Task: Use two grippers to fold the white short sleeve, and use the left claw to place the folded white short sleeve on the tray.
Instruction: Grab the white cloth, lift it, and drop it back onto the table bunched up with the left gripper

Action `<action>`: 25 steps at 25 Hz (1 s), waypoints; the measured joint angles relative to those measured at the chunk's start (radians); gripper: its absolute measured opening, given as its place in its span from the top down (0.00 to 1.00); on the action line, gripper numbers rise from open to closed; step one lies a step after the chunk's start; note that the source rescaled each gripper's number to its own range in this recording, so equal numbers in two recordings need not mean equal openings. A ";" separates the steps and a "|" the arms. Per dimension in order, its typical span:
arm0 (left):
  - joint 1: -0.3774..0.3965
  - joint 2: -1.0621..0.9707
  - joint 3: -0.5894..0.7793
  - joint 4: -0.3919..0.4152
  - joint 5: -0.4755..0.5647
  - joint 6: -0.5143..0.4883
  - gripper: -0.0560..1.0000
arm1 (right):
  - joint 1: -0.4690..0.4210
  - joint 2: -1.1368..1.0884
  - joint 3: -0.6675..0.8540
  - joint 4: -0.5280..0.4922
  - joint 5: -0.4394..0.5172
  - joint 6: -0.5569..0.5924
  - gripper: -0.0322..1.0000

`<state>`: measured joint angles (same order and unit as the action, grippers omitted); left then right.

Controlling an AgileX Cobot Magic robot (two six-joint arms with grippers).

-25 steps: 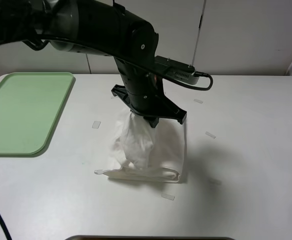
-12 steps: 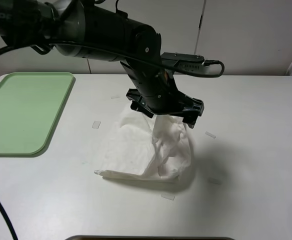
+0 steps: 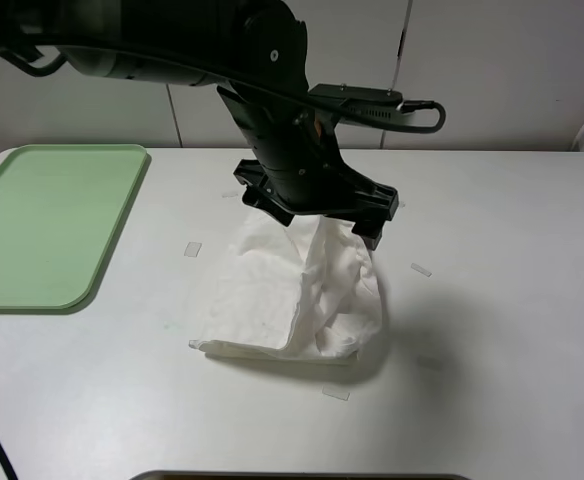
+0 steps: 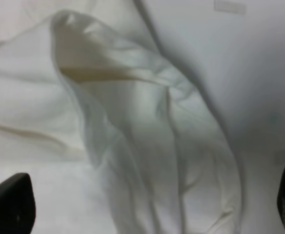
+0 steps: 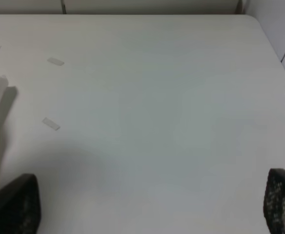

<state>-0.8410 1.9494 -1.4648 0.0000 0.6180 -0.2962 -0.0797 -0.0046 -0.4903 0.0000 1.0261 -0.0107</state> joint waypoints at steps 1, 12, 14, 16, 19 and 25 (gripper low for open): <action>0.003 0.000 0.013 -0.006 -0.005 0.000 0.00 | 0.000 0.000 0.000 0.000 0.000 0.000 0.00; -0.009 0.107 0.090 -0.141 -0.182 -0.032 0.00 | 0.000 0.000 0.000 0.000 0.000 0.000 0.00; -0.021 0.120 0.089 -0.164 -0.204 -0.031 0.00 | 0.000 0.000 0.000 0.000 0.000 0.000 0.00; -0.036 0.134 0.086 -0.171 -0.226 -0.031 0.00 | 0.000 0.000 0.000 0.000 0.000 0.000 0.00; -0.056 0.145 0.080 -0.182 -0.264 -0.031 0.00 | 0.000 0.000 0.000 0.000 0.000 0.000 0.00; -0.084 0.147 0.060 -0.193 -0.373 -0.031 0.00 | 0.000 0.000 0.000 0.000 0.000 0.000 0.00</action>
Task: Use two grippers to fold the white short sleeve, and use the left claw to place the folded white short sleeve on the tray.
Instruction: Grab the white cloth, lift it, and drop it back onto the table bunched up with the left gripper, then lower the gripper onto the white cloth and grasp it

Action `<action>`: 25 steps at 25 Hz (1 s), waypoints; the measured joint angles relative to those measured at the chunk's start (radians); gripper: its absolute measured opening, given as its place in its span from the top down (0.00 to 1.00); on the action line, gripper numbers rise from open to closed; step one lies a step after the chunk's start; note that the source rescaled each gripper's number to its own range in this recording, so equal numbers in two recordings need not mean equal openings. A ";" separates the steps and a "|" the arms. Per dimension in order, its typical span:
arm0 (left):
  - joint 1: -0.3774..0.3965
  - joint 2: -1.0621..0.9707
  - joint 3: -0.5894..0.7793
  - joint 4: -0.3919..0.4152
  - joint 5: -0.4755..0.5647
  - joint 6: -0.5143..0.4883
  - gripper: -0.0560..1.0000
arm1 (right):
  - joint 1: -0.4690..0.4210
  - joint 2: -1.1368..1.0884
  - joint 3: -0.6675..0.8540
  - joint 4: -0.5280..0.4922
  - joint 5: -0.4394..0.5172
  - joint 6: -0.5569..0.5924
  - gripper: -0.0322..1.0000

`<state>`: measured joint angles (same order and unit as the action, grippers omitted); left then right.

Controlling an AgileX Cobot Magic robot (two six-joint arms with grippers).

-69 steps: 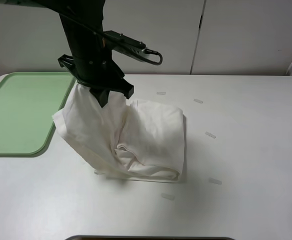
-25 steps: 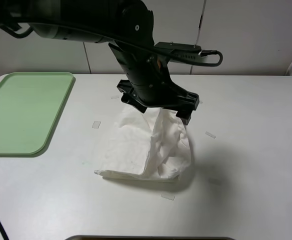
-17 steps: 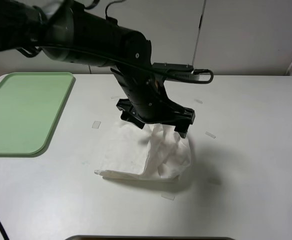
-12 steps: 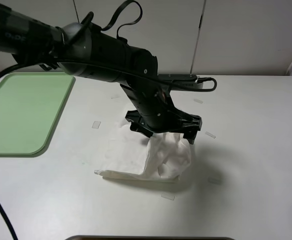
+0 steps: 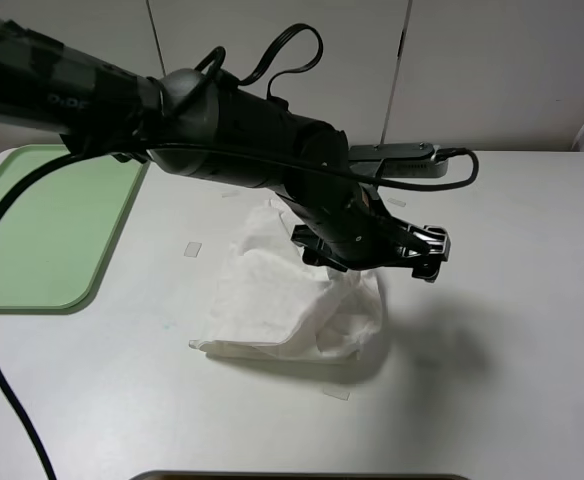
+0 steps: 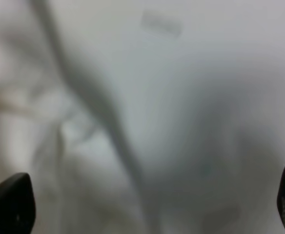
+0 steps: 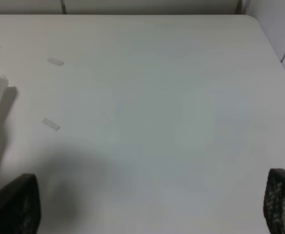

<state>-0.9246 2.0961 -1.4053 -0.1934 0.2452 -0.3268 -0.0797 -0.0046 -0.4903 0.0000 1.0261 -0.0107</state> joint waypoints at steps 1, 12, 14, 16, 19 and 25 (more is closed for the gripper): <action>-0.004 0.000 -0.008 0.000 -0.017 0.001 0.00 | 0.000 0.000 0.000 0.000 0.000 0.000 0.00; 0.012 -0.030 -0.132 0.009 0.214 0.079 0.00 | 0.000 0.000 0.000 0.000 0.000 0.000 0.00; 0.042 -0.056 -0.137 0.033 0.312 0.083 0.00 | 0.000 0.000 0.000 0.000 0.000 0.000 0.00; 0.081 -0.085 -0.137 0.068 0.413 0.083 0.00 | 0.000 0.000 0.000 0.000 0.000 0.000 0.00; 0.137 -0.119 -0.134 0.127 0.537 0.084 0.00 | 0.000 0.000 0.000 0.000 0.000 0.000 0.00; 0.241 -0.144 -0.040 0.167 0.573 0.095 0.00 | 0.000 0.000 0.000 0.000 0.000 0.000 0.00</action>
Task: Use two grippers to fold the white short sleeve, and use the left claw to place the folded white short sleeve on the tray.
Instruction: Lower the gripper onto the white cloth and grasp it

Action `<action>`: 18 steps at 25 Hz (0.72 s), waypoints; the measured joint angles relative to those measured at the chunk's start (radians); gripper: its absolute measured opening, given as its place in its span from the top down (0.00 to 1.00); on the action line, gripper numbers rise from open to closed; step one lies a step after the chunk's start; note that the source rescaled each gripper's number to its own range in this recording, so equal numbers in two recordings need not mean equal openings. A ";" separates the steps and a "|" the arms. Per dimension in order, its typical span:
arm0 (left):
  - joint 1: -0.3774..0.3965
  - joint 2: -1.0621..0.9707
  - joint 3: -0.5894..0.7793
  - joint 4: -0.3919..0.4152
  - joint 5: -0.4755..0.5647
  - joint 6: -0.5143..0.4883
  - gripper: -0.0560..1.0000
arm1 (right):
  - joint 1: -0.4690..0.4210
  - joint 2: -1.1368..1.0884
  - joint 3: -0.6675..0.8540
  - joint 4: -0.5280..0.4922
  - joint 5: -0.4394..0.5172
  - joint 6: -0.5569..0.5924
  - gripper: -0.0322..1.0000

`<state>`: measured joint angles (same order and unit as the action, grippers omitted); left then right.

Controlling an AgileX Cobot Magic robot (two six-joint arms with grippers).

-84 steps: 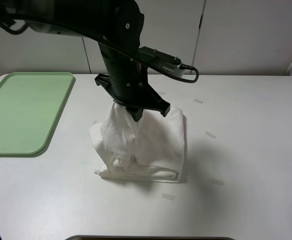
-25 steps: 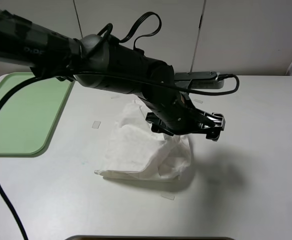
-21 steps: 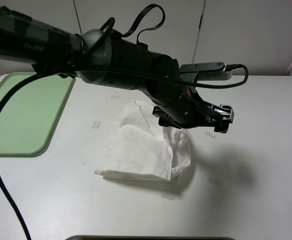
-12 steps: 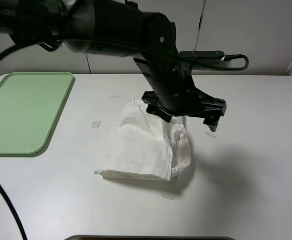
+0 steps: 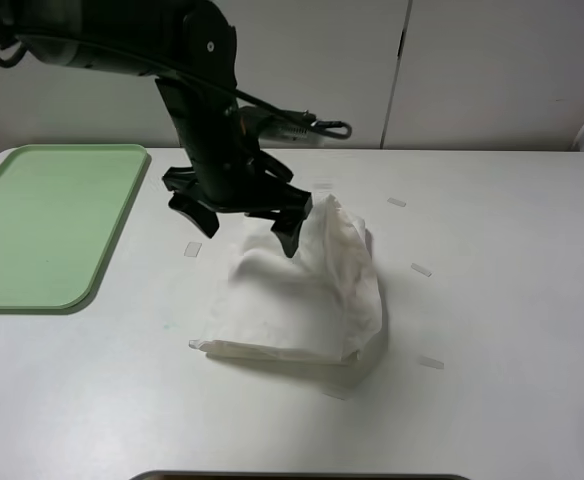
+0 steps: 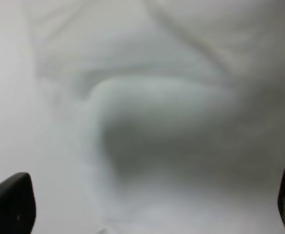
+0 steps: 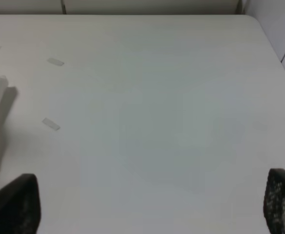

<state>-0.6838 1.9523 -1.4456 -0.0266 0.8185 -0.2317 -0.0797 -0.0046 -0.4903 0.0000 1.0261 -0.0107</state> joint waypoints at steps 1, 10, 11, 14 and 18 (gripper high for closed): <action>0.015 0.000 0.022 0.000 -0.006 0.001 0.00 | 0.000 0.000 0.000 0.000 0.000 0.000 0.00; 0.035 0.054 0.134 -0.051 -0.164 0.002 0.00 | 0.000 0.000 0.000 0.000 0.000 0.000 0.00; 0.035 0.068 0.135 -0.060 -0.170 -0.001 0.00 | 0.000 0.000 0.000 0.000 0.000 0.000 0.00; 0.035 0.095 0.137 -0.078 -0.177 -0.008 0.00 | 0.000 0.000 0.000 0.000 0.000 0.000 0.00; 0.034 0.124 0.138 -0.083 -0.178 -0.011 0.00 | 0.000 0.000 0.000 0.000 0.000 0.000 0.00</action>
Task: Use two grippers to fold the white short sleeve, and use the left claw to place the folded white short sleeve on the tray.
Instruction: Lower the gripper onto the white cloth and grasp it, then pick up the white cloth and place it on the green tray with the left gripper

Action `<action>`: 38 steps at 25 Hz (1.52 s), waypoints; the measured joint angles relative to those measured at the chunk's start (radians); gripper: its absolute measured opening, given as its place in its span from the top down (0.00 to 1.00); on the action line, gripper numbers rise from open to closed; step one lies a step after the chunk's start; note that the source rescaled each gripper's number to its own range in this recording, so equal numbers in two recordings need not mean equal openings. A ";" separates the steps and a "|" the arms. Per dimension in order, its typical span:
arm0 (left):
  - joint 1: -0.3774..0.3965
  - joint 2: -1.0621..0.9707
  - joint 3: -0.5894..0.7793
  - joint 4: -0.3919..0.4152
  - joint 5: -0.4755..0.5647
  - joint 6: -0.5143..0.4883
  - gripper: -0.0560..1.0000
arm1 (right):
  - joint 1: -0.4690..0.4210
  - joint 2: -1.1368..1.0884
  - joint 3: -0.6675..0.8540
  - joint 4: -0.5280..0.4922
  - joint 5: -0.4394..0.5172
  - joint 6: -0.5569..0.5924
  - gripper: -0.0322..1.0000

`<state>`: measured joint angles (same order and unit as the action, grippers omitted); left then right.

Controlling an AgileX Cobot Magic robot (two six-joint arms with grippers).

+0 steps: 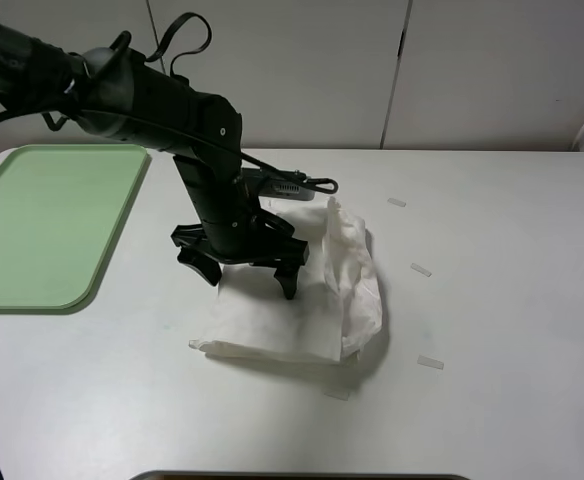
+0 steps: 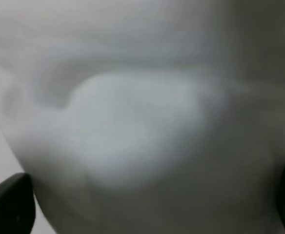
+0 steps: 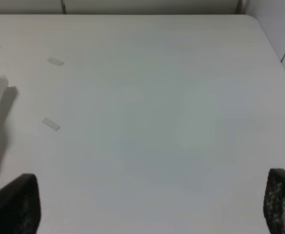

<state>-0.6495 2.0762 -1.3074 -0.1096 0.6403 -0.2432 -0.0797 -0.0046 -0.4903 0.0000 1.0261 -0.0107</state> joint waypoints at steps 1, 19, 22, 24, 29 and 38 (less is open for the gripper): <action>0.000 0.000 0.000 0.000 0.000 0.000 0.00 | 0.000 0.000 0.000 0.000 0.000 0.000 0.00; -0.042 0.078 -0.005 -0.012 -0.088 0.000 0.39 | 0.000 0.000 0.000 0.000 0.000 0.000 0.00; -0.041 0.075 -0.011 0.027 -0.063 -0.001 0.40 | 0.000 0.000 0.000 0.000 0.000 0.000 0.00; -0.037 0.073 -0.013 0.039 -0.050 -0.001 0.40 | 0.000 0.000 0.000 0.000 0.000 0.000 0.00; 0.030 0.063 -0.016 0.133 0.034 0.001 0.42 | 0.000 0.000 0.000 0.000 0.000 0.000 0.00; 0.096 0.060 -0.016 0.197 0.062 0.004 0.67 | 0.000 0.000 0.000 0.000 0.000 0.000 0.00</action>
<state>-0.5540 2.1358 -1.3233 0.0878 0.7027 -0.2388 -0.0797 -0.0046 -0.4903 0.0000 1.0261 -0.0107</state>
